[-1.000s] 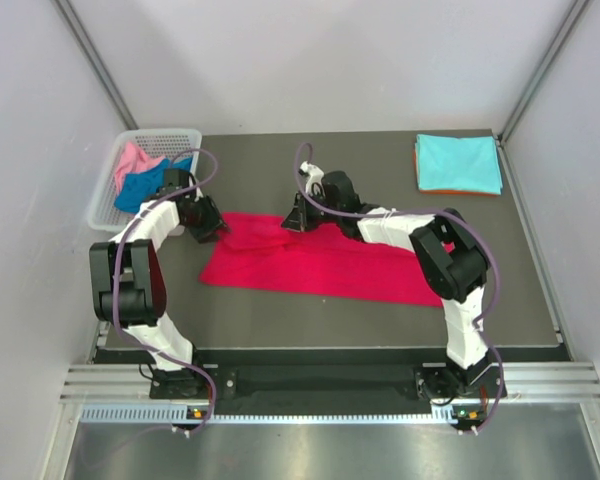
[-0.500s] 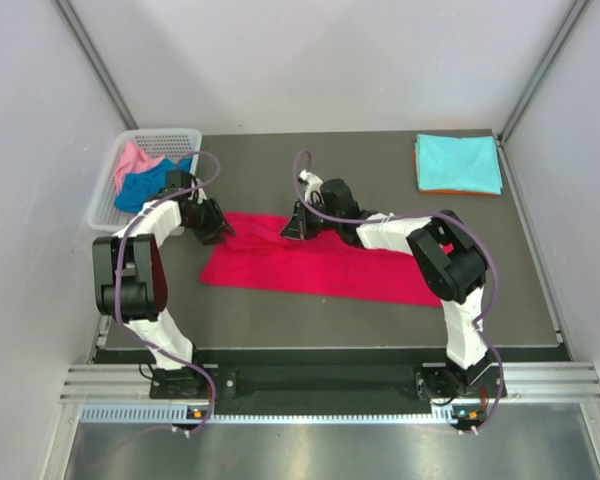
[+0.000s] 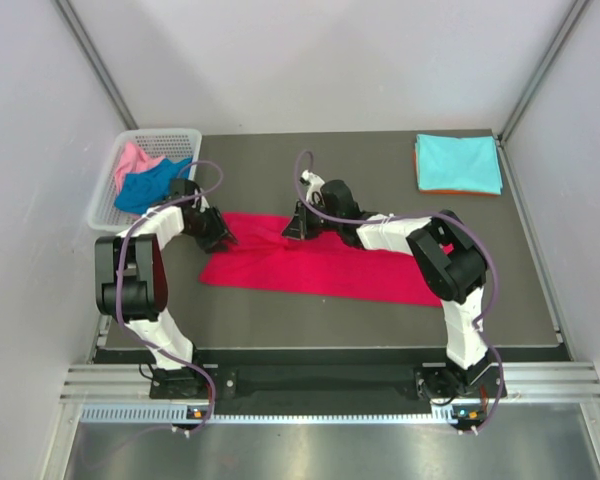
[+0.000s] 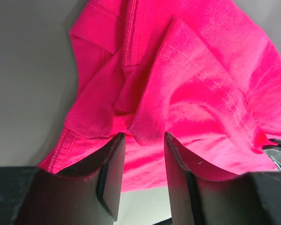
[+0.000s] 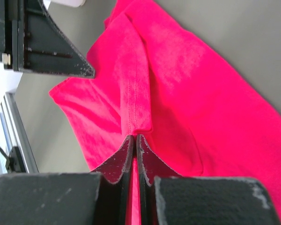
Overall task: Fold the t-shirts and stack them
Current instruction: Fold the tshirt
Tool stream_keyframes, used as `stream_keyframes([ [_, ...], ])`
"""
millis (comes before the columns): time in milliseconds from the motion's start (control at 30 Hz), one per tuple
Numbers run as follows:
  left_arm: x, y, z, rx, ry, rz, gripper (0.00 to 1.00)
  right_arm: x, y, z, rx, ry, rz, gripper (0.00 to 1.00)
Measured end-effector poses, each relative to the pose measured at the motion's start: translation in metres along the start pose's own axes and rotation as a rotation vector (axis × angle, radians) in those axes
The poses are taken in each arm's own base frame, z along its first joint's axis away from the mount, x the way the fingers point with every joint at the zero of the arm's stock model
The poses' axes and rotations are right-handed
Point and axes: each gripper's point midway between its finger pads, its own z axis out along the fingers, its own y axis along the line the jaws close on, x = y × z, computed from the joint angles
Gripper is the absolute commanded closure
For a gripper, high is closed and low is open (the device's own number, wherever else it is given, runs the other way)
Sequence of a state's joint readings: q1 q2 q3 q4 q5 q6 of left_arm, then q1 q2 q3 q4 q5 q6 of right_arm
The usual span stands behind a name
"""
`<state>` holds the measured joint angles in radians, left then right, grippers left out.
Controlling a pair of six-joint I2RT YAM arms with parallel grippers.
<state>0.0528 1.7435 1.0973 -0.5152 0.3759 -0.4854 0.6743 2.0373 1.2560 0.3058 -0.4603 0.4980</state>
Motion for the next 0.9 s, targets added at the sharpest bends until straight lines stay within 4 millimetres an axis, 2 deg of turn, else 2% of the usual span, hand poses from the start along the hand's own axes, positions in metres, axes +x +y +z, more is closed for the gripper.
stream_keyframes([
  [233, -0.002, 0.005, 0.001, -0.044, -0.022, 0.007, 0.55, -0.004, -0.01, 0.0, 0.062, -0.027, 0.03, 1.0],
  [600, 0.006, -0.007, 0.004, -0.023, -0.025, 0.022, 0.55, -0.002, -0.026, -0.003, 0.14, -0.024, 0.067, 1.0],
  [767, 0.007, -0.009, 0.006, -0.022, -0.028, 0.019, 0.62, -0.003, -0.033, -0.006, 0.166, -0.014, 0.074, 1.0],
  [833, 0.008, -0.01, 0.007, -0.025, -0.027, 0.026, 0.71, -0.007, -0.035, -0.006, 0.174, -0.012, 0.072, 0.99],
  [867, 0.009, -0.011, 0.007, -0.027, -0.027, 0.028, 0.79, -0.01, -0.035, -0.006, 0.177, -0.013, 0.07, 0.99],
  [900, 0.009, -0.011, 0.008, -0.03, -0.028, 0.032, 0.82, -0.013, -0.035, -0.007, 0.179, -0.014, 0.067, 0.98],
])
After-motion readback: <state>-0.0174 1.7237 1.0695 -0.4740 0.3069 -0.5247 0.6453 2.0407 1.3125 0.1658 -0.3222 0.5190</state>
